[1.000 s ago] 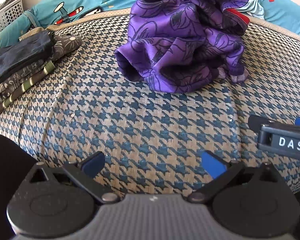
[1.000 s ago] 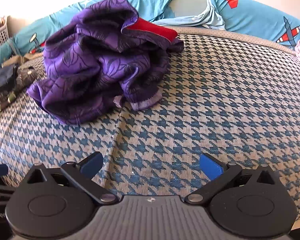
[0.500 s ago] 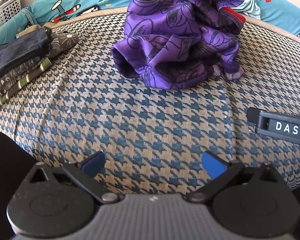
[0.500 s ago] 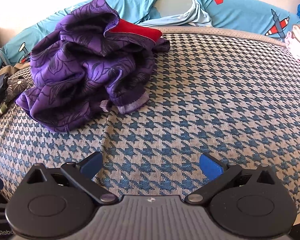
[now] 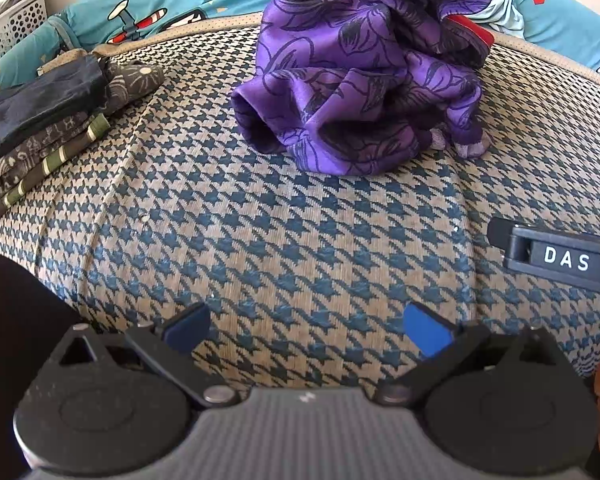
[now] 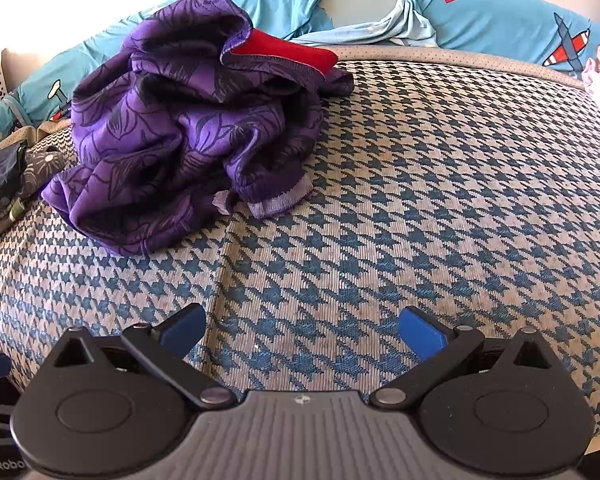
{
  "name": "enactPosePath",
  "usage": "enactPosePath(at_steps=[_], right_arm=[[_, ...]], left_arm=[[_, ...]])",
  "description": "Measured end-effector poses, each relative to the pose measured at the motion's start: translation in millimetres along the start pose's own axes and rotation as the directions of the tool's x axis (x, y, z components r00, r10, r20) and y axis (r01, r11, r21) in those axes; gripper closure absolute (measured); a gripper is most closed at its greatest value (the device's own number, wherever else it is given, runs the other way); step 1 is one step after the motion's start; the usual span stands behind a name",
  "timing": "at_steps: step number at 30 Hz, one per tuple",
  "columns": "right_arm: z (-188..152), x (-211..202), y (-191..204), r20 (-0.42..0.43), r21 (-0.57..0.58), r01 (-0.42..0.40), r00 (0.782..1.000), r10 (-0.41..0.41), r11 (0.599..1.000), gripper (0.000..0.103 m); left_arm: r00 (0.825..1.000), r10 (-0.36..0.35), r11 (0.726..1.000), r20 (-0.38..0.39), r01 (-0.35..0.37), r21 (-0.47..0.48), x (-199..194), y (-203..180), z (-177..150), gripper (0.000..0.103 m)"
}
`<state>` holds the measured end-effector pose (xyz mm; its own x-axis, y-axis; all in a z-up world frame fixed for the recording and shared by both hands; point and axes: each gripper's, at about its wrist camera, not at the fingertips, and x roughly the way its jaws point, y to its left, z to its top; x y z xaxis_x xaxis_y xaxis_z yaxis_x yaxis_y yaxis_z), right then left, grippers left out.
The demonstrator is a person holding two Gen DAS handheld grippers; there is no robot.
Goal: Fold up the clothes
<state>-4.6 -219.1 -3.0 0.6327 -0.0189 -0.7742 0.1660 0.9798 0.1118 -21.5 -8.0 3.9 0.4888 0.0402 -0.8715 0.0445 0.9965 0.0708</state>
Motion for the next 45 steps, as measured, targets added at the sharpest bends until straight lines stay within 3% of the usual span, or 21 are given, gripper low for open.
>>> enactPosePath(at_steps=[13, 21, 27, 33, 45], right_arm=[[-6.6, -3.9, 3.4, -0.003, -0.008, -0.025, 1.000, 0.025, 1.000, 0.000], [-8.1, -12.2, -7.5, 0.018, 0.059, -0.072, 0.997, 0.071, 0.996, 0.000], [-11.7, -18.2, -8.9, 0.016, 0.067, -0.028, 1.000, 0.027, 0.997, 0.000], [-16.9, -26.6, -10.2, 0.039, 0.064, -0.037, 0.999, 0.034, 0.997, 0.000], [-19.5, -36.1, -12.9, 0.063, 0.085, -0.016, 0.998, 0.011, 0.996, 0.000]], left_arm=[[0.999, -0.017, 1.000, 0.033, 0.017, 0.015, -14.4, -3.5, -5.7, 0.000], [0.999, -0.015, 0.999, 0.052, 0.012, 0.052, -22.1, -10.9, -8.6, 0.000], [0.998, -0.021, 0.998, 0.056, 0.018, 0.068, -26.0, -14.4, -10.4, 0.000], [0.998, -0.021, 0.997, 0.061, 0.016, 0.073, -30.4, -15.3, -12.8, 0.000], [0.992, -0.019, 0.996, 0.128, 0.007, 0.092, -48.1, -17.9, -13.2, 0.000]])
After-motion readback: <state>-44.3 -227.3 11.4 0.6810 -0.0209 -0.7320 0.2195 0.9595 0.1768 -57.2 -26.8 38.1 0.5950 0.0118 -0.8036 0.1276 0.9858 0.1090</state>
